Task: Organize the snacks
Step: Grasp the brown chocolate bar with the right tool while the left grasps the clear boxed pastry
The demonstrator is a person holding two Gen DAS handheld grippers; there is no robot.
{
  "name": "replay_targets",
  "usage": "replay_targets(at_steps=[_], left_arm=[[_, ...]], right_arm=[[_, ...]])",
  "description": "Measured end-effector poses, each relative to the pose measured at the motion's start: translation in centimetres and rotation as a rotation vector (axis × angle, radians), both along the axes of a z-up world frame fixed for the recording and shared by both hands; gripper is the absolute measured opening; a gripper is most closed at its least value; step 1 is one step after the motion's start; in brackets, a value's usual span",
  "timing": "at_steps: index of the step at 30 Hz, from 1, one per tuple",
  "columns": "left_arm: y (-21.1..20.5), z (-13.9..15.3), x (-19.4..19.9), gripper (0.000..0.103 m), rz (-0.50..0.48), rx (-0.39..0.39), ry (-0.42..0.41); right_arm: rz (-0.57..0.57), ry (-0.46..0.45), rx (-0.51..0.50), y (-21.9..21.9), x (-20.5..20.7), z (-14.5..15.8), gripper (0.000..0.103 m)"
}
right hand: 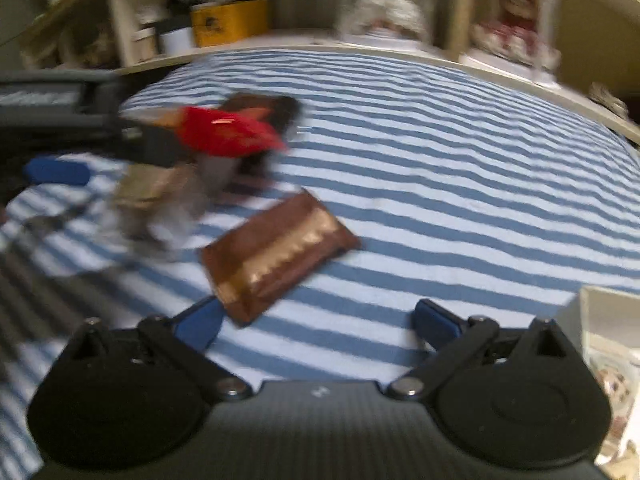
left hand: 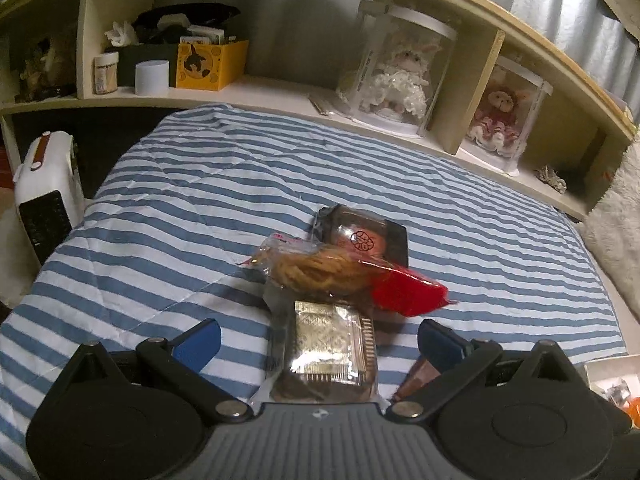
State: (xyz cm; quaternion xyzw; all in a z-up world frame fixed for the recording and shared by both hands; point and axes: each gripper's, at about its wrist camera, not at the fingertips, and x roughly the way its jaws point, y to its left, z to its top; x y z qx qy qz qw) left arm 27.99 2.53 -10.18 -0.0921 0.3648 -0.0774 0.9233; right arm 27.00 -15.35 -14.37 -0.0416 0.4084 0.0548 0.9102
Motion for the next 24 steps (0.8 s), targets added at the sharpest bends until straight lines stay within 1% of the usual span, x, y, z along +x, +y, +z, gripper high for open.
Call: replay_targets(at_steps=[2,3,5,7,8,9,10,11,13,15,16,17,18,20,24], left_arm=[[-0.1,-0.2,0.6,0.102,-0.006,-0.012,0.011],[-0.2,-0.3,0.9,0.102,-0.01,-0.018,0.017],[-0.4,-0.5,1.4,0.095,-0.021,-0.026,0.03],[-0.6,-0.7,1.7,0.082,-0.028,-0.014,0.057],[-0.7,-0.8,1.8,0.08,-0.03,-0.003,0.07],[-0.7,-0.9,1.9,0.077,-0.032,0.007,0.08],[-0.6,-1.1,1.9,0.072,-0.03,0.016,0.09],[-0.4,-1.2,2.0,0.072,-0.028,0.016,0.097],[0.2,-1.4,2.1,0.069,-0.03,-0.025,0.105],[0.5,-1.4,2.1,0.066,-0.038,-0.047,0.106],[0.4,-1.5,2.1,0.066,-0.044,-0.046,0.106],[0.3,-1.4,2.1,0.065,-0.049,-0.041,0.105],[0.3,-1.4,2.1,0.065,-0.053,-0.039,0.104],[0.2,-1.5,2.1,0.065,-0.051,-0.042,0.106],[-0.1,-1.6,2.3,0.064,-0.049,-0.032,0.105]], right_arm=[[-0.067,-0.011,-0.008,-1.4,0.3,0.3,0.101],[-0.065,-0.014,0.01,-1.9,0.4,0.5,0.102],[-0.062,-0.003,0.047,-2.4,0.3,1.0,0.102],[-0.054,-0.022,0.035,-2.2,0.0,1.8,0.102],[-0.053,-0.031,0.03,-1.9,0.0,2.1,0.102],[-0.065,-0.033,0.047,-1.8,0.0,2.6,0.102],[-0.085,-0.027,0.087,-2.0,0.3,2.9,0.102],[-0.106,-0.011,0.147,-2.2,0.7,3.0,0.101],[-0.158,0.041,0.277,-2.6,1.8,2.9,0.095],[-0.234,0.102,0.422,-3.2,2.9,2.2,0.081],[-0.275,0.127,0.482,-3.3,3.4,1.9,0.079],[-0.315,0.137,0.519,-3.4,3.8,1.7,0.079],[-0.346,0.13,0.525,-3.3,4.1,1.7,0.079],[-0.377,0.108,0.494,-2.6,4.8,2.0,0.079],[-0.391,0.105,0.434,-1.0,6.6,1.9,0.077]])
